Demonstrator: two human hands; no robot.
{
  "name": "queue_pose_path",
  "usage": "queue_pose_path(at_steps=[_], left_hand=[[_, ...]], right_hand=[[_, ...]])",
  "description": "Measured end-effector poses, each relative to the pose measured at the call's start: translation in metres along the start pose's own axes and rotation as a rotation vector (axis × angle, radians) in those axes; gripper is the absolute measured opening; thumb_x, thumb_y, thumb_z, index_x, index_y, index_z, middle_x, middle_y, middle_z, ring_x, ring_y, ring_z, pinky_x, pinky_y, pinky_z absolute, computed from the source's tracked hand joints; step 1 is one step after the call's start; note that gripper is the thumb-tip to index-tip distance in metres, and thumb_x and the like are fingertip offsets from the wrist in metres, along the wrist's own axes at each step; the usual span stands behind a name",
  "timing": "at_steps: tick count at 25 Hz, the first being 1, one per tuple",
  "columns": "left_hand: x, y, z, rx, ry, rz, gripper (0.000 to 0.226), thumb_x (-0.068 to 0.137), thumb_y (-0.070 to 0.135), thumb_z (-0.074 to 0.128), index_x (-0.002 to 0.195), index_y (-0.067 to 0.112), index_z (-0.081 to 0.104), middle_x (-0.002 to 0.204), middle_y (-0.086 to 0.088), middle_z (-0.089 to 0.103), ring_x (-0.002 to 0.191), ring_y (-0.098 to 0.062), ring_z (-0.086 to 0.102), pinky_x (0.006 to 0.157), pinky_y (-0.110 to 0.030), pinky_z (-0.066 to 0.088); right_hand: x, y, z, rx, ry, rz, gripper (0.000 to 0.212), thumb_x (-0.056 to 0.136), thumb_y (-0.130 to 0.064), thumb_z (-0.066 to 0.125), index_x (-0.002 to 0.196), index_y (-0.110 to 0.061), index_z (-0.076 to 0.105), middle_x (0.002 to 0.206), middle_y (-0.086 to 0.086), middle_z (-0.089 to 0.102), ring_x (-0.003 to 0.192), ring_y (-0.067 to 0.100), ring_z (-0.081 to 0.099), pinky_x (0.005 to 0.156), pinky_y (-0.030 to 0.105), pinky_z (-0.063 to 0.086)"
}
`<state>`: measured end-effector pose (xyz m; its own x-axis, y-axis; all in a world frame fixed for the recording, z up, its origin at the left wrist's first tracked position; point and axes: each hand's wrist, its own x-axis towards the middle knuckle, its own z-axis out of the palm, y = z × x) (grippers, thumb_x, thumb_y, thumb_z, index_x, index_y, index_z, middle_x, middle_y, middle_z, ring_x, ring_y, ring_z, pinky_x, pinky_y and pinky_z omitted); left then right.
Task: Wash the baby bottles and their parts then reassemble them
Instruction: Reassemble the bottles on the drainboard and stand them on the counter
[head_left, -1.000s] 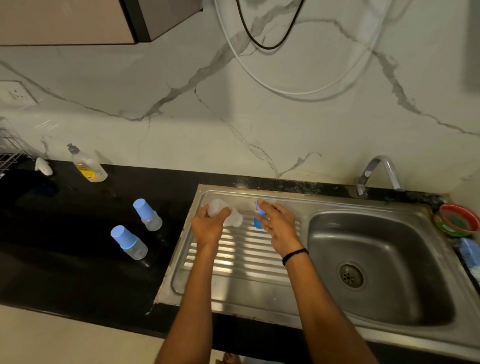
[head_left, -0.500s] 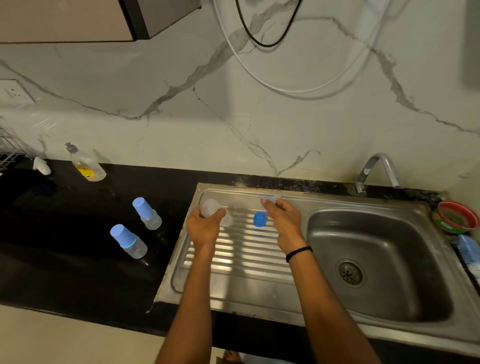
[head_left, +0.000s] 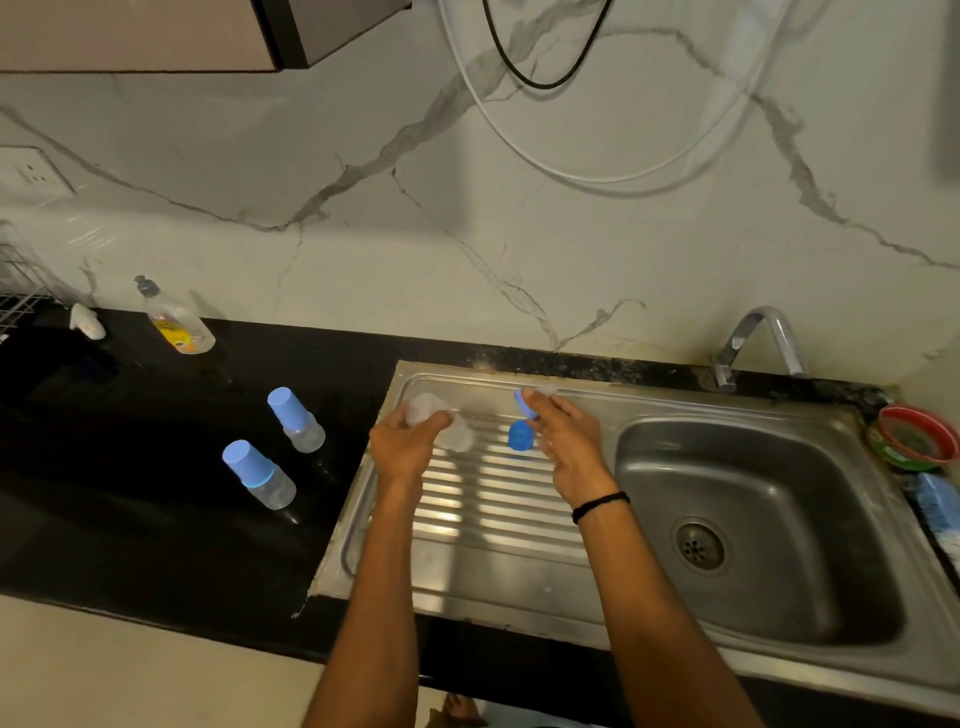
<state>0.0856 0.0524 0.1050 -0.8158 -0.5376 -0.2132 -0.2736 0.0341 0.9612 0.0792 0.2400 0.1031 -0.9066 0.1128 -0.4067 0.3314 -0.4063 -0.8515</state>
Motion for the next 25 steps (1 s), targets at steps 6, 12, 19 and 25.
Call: queue_pose_path(at_steps=[6, 12, 19, 25], left_hand=[[0.004, -0.008, 0.001, -0.038, 0.030, -0.109, 0.044, 0.074, 0.022, 0.088, 0.113, 0.013, 0.070, 0.113, -0.003, 0.071, 0.096, -0.016, 0.067, 0.083, -0.030, 0.057], [-0.003, -0.012, 0.004, -0.155, 0.129, -0.229, 0.040, 0.079, 0.032, 0.085, 0.110, 0.012, 0.068, 0.103, -0.005, 0.070, 0.098, -0.024, 0.069, 0.090, -0.034, 0.055], [0.009, -0.012, 0.010, -0.334, 0.012, -0.368, 0.043, 0.079, 0.035, 0.085, 0.111, 0.014, 0.066, 0.108, -0.007, 0.072, 0.097, -0.024, 0.072, 0.092, -0.039, 0.059], [-0.001, -0.003, 0.011, -0.458, -0.095, -0.414, 0.041, 0.086, 0.031, 0.079, 0.118, 0.017, 0.057, 0.105, -0.006, 0.067, 0.093, -0.021, 0.070, 0.081, -0.032, 0.058]], right_hand=[[0.001, -0.003, -0.008, 0.052, -0.094, 0.046, 0.013, 0.084, -0.032, 0.076, 0.091, -0.021, 0.073, 0.095, -0.006, 0.075, 0.098, 0.019, 0.068, 0.081, 0.031, 0.053], [0.014, 0.035, -0.015, -0.188, 0.195, -0.064, 0.024, 0.082, -0.026, 0.079, 0.094, -0.008, 0.069, 0.092, 0.006, 0.069, 0.083, 0.017, 0.065, 0.076, 0.031, 0.057], [0.019, 0.032, -0.010, -0.146, -0.184, -0.043, 0.041, 0.082, -0.001, 0.075, 0.120, -0.012, 0.063, 0.120, 0.013, 0.064, 0.111, 0.027, 0.065, 0.094, 0.041, 0.056], [0.016, 0.035, 0.004, -0.290, -0.244, -0.159, 0.041, 0.078, 0.004, 0.076, 0.111, -0.019, 0.068, 0.116, 0.007, 0.067, 0.107, 0.021, 0.065, 0.091, 0.032, 0.056]])
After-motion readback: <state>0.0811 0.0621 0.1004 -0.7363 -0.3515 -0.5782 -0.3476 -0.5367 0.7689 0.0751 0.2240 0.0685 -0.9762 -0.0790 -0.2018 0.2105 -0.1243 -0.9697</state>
